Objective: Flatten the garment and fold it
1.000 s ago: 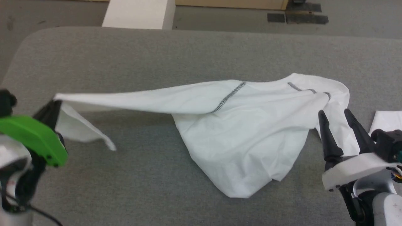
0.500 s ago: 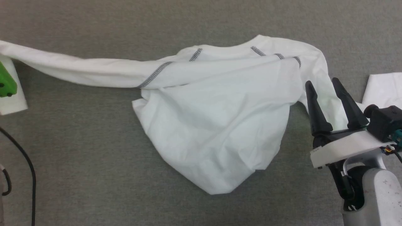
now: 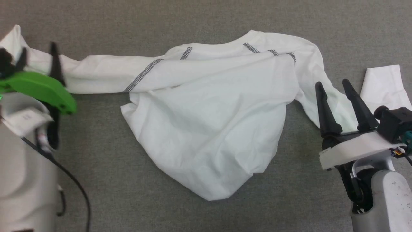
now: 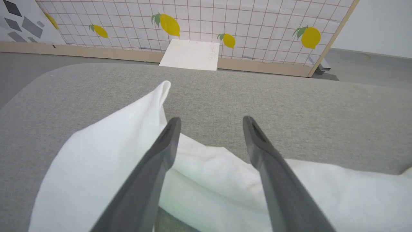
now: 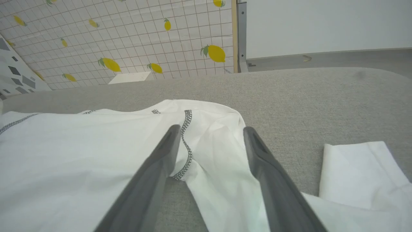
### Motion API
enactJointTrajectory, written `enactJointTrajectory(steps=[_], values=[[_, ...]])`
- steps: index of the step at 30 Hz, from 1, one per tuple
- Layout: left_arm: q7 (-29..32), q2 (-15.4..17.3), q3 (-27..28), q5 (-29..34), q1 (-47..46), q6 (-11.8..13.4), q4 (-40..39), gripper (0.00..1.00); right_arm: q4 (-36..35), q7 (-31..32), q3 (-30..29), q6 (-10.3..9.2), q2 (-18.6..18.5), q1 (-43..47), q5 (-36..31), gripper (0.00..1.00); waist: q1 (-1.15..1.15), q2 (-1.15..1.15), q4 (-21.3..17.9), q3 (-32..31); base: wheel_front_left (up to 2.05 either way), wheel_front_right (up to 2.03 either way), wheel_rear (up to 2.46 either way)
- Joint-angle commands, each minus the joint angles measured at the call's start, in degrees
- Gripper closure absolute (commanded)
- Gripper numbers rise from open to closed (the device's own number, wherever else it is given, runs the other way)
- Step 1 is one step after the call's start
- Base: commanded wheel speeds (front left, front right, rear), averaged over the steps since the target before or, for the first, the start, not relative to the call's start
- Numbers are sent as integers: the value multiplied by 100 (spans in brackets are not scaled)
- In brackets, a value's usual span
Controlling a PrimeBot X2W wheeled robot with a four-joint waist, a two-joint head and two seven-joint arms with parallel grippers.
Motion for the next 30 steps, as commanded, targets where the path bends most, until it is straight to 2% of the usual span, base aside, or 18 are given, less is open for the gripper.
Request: enactJointTrajectory(steps=[1,7,11,17,26,27,28,30], values=[[-157,-174,-87,-47,269,-33,-168,0,1,4,-40,-9,10,69,-12,0,-1,0,282,-446,0,0,0],[-242,-901,-716,-128,1094,-149,-996,0,-58,103,-152,-9,10,321,-6,0,-1,0,460,-881,0,0,0],[-52,-1199,-1067,-178,1327,-181,-1067,0,-133,183,-166,-9,10,425,9,0,-1,0,466,-1028,0,0,0],[765,-1256,-1389,-179,1397,-106,-593,0,-227,219,-128,-9,10,490,72,0,-1,0,263,-1043,0,0,0],[1942,-1036,-1491,-89,1181,201,16,0,-201,145,-90,-9,10,506,153,0,-1,0,31,-847,0,0,0],[2119,-1017,-1510,-114,1183,207,51,59,-178,129,-88,-9,10,499,160,0,-1,0,22,-842,0,0,0],[2234,-1011,-1520,-146,1193,202,51,100,-160,118,-88,-9,10,495,163,0,-1,0,18,-844,0,0,0],[2444,-1006,-1549,-246,1268,147,-21,100,-118,99,-106,-9,10,502,164,0,-1,0,39,-885,0,0,0]])
